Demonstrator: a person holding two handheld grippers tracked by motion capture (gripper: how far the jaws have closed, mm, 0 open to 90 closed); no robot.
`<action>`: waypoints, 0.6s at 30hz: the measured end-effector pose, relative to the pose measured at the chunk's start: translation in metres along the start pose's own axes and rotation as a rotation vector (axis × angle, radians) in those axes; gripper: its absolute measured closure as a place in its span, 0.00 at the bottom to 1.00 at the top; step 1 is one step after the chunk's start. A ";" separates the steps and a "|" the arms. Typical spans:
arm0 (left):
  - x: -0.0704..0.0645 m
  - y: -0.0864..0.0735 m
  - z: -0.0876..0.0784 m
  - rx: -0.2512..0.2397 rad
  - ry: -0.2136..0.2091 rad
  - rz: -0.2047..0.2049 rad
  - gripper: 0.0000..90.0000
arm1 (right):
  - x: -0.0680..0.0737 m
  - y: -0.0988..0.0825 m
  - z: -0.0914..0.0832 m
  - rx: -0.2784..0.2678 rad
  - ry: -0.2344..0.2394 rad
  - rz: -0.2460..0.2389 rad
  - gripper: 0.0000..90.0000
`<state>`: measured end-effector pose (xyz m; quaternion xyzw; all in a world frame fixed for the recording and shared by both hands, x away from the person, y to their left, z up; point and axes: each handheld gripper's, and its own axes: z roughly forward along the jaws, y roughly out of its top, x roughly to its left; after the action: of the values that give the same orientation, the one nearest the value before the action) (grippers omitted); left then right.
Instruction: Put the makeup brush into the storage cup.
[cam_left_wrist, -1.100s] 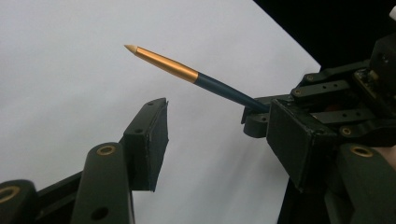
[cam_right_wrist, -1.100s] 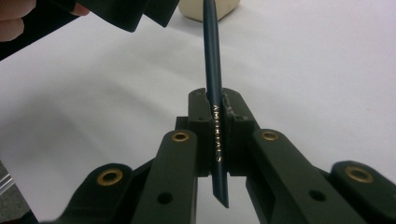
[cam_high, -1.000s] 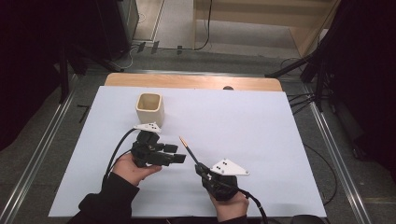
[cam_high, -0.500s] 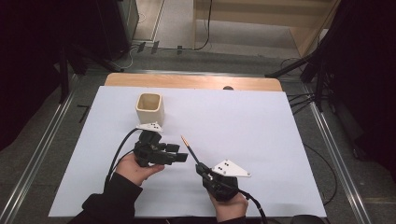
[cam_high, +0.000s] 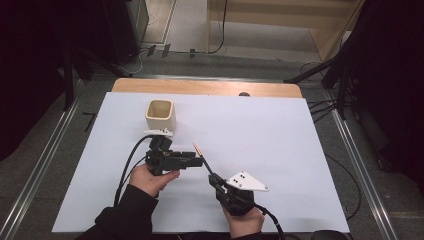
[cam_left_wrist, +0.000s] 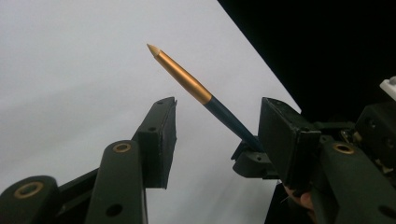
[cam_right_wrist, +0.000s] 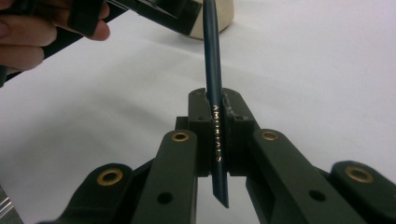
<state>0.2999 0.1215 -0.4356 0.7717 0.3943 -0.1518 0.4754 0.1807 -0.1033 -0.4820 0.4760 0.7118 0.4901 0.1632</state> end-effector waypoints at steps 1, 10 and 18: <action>0.001 0.000 0.001 -0.003 -0.010 -0.016 0.53 | 0.001 0.000 0.000 -0.002 0.002 -0.003 0.95; 0.002 0.002 0.006 -0.009 -0.019 -0.034 0.57 | 0.007 0.001 0.004 0.000 0.022 -0.027 0.95; 0.004 0.001 0.004 -0.011 -0.018 -0.040 0.67 | 0.009 0.000 0.007 0.021 0.029 -0.031 0.95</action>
<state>0.3042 0.1196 -0.4394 0.7597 0.4062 -0.1659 0.4799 0.1808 -0.0923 -0.4832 0.4595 0.7265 0.4866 0.1555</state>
